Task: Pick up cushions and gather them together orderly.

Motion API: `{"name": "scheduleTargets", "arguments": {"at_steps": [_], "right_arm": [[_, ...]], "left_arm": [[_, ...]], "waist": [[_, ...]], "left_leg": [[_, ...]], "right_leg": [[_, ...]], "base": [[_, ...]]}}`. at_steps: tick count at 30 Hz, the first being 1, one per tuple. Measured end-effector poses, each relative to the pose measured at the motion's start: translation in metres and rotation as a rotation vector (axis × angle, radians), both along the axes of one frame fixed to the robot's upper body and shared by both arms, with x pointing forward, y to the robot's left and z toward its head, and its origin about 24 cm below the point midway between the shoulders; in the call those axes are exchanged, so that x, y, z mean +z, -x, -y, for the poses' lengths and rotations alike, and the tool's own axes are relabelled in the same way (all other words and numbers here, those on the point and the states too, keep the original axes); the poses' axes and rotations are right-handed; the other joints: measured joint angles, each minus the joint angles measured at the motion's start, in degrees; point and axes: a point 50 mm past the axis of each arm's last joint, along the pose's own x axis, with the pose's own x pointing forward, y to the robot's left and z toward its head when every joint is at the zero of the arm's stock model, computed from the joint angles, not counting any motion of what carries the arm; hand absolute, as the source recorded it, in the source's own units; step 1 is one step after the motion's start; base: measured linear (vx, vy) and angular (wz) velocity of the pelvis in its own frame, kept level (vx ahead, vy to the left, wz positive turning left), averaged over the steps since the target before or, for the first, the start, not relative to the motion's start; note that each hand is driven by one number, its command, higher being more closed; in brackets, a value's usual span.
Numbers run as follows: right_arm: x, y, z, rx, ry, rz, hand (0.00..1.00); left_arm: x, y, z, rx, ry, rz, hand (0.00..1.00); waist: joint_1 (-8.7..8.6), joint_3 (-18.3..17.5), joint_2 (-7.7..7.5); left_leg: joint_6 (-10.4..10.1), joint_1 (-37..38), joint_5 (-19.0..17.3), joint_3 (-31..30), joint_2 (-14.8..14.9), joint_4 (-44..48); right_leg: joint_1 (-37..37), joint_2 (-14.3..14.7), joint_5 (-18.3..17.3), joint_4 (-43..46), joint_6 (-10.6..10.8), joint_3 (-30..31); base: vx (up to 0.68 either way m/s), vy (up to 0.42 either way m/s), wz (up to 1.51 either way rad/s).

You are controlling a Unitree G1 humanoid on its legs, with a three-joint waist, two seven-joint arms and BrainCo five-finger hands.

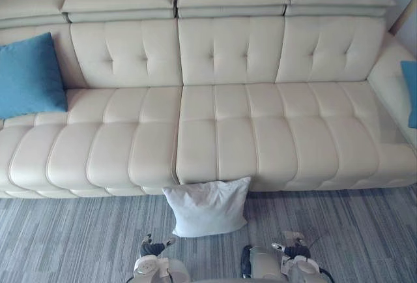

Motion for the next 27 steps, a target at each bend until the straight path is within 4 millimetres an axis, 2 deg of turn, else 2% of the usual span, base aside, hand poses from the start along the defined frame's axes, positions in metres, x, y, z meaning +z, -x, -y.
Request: {"name": "scheduleTargets", "arguments": {"at_steps": [1,2,4,5,7,10,14,21,24,26,27], "right_arm": [[0.0,0.0,0.0,-0.008,-0.004,0.001,0.0],[0.001,0.0,0.002,-0.011,0.005,0.003,0.0],[0.003,-0.004,0.004,-0.022,0.015,0.018,0.0],[0.003,-0.007,0.003,-0.027,0.012,0.023,0.0],[0.003,-0.009,-0.001,-0.046,-0.008,0.033,0.0],[0.002,-0.009,-0.007,-0.064,-0.031,0.034,0.0],[0.001,-0.004,-0.011,-0.073,-0.04,0.037,0.0],[0.002,-0.006,-0.019,-0.077,-0.056,0.05,0.0],[0.007,-0.02,-0.019,-0.07,-0.05,0.083,0.0],[0.016,-0.041,-0.017,-0.061,-0.034,0.135,0.0],[0.026,-0.06,-0.012,-0.061,-0.019,0.194,0.0]], "left_arm": [[0.002,-0.004,-0.001,-0.015,-0.007,0.013,0.0],[0.003,-0.006,0.001,-0.027,-0.009,0.016,0.0],[0.004,-0.011,0.006,-0.052,-0.003,0.029,0.0],[0.005,-0.015,0.011,-0.072,0.003,0.036,0.0],[0.007,-0.021,0.016,-0.096,0.009,0.051,0.0],[0.008,-0.024,0.017,-0.103,0.021,0.06,0.0],[0.007,-0.021,0.019,-0.091,0.031,0.059,0.0],[0.008,-0.022,0.016,-0.071,0.034,0.064,0.0],[0.018,-0.039,0.014,-0.052,0.03,0.132,0.0],[0.032,-0.063,0.009,-0.053,0.006,0.209,0.0],[0.045,-0.082,0.004,-0.051,-0.016,0.27,0.0]], "waist": [[0.14,0.76,-0.29],[0.15,0.82,-0.39],[0.2,0.92,-0.34],[0.21,0.97,-0.37],[0.31,1.16,-0.77],[0.91,1.69,-1.48],[1.11,1.72,-1.59],[1.39,1.7,-1.66],[1.49,2.71,-2.23],[2.17,6.06,-2.73],[2.89,8.1,-2.94]], "left_leg": [[-0.16,-0.59,0.26,1.46,0.27,1.82],[-1.19,-0.65,-0.83,3.53,-0.43,2.07],[-2.83,-0.8,-2.06,6.52,-3.53,0.8],[-2.34,-0.75,-3.22,8.01,-6.47,-1.75],[-2.38,0.75,-3.15,8.48,-8.16,-7.0],[-2.8,3.15,-2.63,8.63,-9.53,-14.04],[-2.45,5.36,-2.62,8.54,-11.4,-14.45],[-2.16,4.5,-2.78,7.67,-11.94,-14.12],[-1.9,-1.09,-2.95,5.79,-11.36,-10.49],[-1.61,-5.53,-3.11,4.41,-10.83,-7.15],[-1.13,-8.41,-3.48,4.33,-10.52,-4.62]], "right_leg": [[2.65,-0.02,-0.02,-1.15,-0.48,-1.74],[4.02,-0.08,0.07,-2.31,-1.12,-2.49],[5.4,-0.27,0.14,-4.1,-1.24,-3.38],[5.58,-0.35,0.14,-4.54,-1.24,-3.88],[5.49,-0.42,0.24,-5.74,-1.06,-4.38],[6.01,-0.33,2.08,-8.79,0.07,-4.59],[9.35,-1.65,3.23,-11.54,1.2,-4.3],[8.82,-2.23,3.41,-11.44,1.52,-4.79],[5.05,-2.18,3.37,-8.84,1.51,-6.3],[1.49,-2.32,3.18,-5.56,1.37,-6.92],[-1.44,-2.72,2.66,-2.86,1.26,-6.77]], "base": [[0.22,-0.315,0.58],[0.2,-0.217,0.48],[0.13,-0.066,0.27],[0.11,0.003,0.31],[0.1,0.012,0.38],[0.05,0.075,0.12],[0.02,0.1,0.05],[-0.06,0.03,0.06],[-0.08,-0.024,0.25],[-0.17,-0.016,0.16],[-0.2,0.002,0.01]]}}
